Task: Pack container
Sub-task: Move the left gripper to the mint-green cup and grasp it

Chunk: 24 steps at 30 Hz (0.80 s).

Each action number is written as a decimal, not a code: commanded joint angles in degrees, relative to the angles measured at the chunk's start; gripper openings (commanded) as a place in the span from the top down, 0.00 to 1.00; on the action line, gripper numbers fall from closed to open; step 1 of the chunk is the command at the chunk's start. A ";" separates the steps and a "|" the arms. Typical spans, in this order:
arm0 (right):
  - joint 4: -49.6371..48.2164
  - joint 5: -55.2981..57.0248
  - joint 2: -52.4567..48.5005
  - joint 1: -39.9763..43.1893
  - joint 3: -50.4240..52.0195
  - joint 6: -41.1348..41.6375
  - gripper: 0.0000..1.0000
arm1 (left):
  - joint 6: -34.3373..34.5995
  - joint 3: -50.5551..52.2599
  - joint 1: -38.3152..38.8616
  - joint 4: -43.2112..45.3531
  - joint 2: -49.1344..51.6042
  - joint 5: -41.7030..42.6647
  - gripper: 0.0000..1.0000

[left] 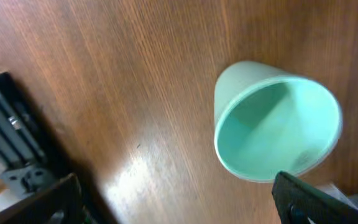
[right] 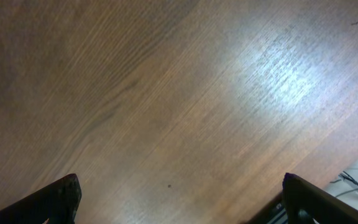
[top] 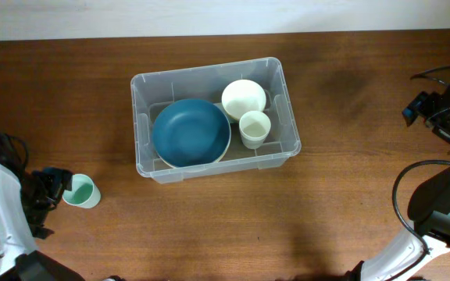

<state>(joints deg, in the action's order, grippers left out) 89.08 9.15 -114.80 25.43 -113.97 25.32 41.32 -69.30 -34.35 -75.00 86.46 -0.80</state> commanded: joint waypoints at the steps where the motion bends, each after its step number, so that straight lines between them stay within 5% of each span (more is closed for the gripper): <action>1: 0.00 0.31 0.02 0.09 0.20 0.46 0.01 | 1.51 4.11 -0.74 4.31 -0.66 0.85 0.01; 18: 0.00 0.31 0.02 0.09 0.20 0.46 0.01 | 1.51 14.01 -0.70 19.30 1.09 0.02 0.06; 21: 0.00 0.31 0.02 0.09 0.20 0.46 0.01 | 1.53 15.30 -0.70 19.54 1.20 0.00 0.35; 24: 0.00 0.31 0.02 0.09 0.20 0.46 0.01 | 1.53 16.06 -0.70 19.58 1.25 -0.02 0.50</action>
<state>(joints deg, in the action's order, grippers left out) 89.06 9.13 -114.80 25.43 -113.97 25.32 42.63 -54.46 -34.81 -55.59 87.09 -0.51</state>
